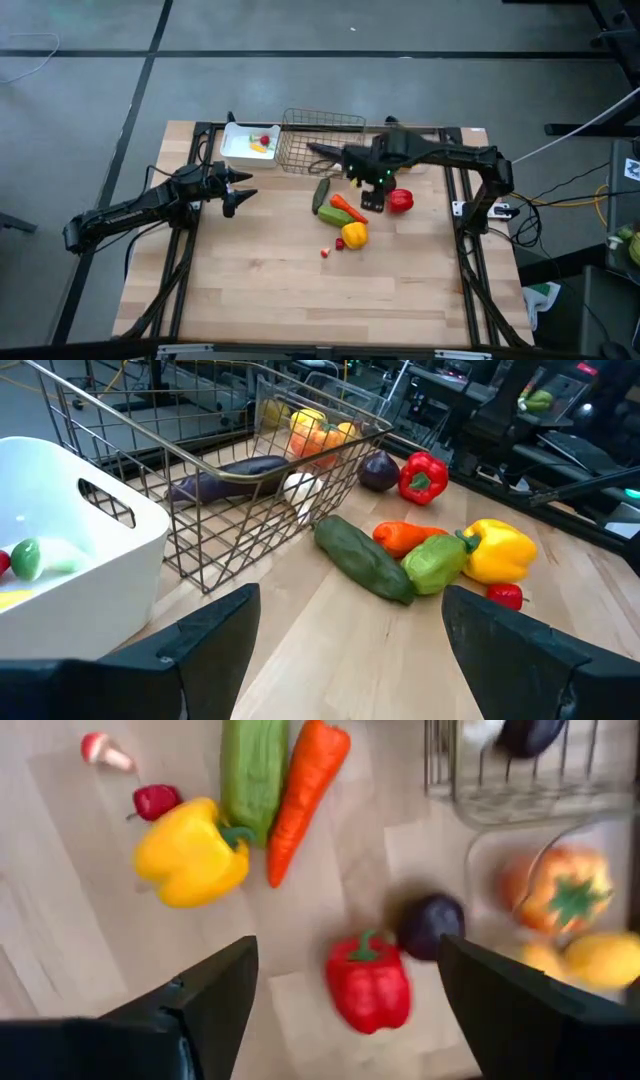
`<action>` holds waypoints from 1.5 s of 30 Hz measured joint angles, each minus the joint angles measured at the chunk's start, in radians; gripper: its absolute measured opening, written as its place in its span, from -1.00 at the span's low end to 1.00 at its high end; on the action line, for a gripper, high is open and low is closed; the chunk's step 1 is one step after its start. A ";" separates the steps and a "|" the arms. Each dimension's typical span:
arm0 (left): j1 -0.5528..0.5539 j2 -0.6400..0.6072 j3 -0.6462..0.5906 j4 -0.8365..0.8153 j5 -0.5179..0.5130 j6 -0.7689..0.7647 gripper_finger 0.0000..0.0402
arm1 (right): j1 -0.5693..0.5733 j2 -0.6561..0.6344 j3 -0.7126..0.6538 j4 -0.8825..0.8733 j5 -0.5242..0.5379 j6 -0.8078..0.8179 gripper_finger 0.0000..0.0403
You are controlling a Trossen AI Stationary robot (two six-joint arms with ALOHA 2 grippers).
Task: Sort produce into baskets
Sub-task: Put the yellow bell pepper into the wire basket
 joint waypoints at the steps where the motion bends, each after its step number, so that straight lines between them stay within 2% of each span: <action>1: 0.000 0.000 0.000 0.000 0.000 0.000 0.54 | 0.017 0.000 -0.008 0.002 0.001 0.052 0.53; 9: 0.000 0.000 0.000 0.000 0.000 0.000 0.54 | 0.132 0.000 -0.047 0.117 -0.045 0.382 0.53; 14: 0.000 0.000 0.000 0.000 0.000 0.000 0.54 | 0.168 0.000 -0.047 0.212 -0.003 0.523 0.53; 20: 0.000 0.000 0.000 0.000 0.000 0.000 0.54 | 0.184 0.000 -0.047 0.202 0.011 0.681 0.54; 23: 0.000 0.000 0.000 0.000 0.000 0.000 0.54 | 0.195 0.000 -0.063 0.201 0.011 0.745 0.62; 26: 0.000 0.000 0.000 0.000 0.000 0.000 0.54 | 0.209 0.001 -0.118 0.199 0.008 0.807 0.80; 29: 0.000 0.000 0.000 0.000 0.000 0.000 0.54 | 0.209 0.002 -0.167 0.250 0.000 0.853 0.95; 35: 0.000 0.000 0.000 0.000 0.000 0.000 0.54 | 0.208 0.002 -0.244 0.391 0.000 0.871 0.90; 45: 0.000 0.000 0.000 0.000 0.000 0.000 0.54 | 0.208 0.002 -0.376 0.506 -0.039 0.870 0.97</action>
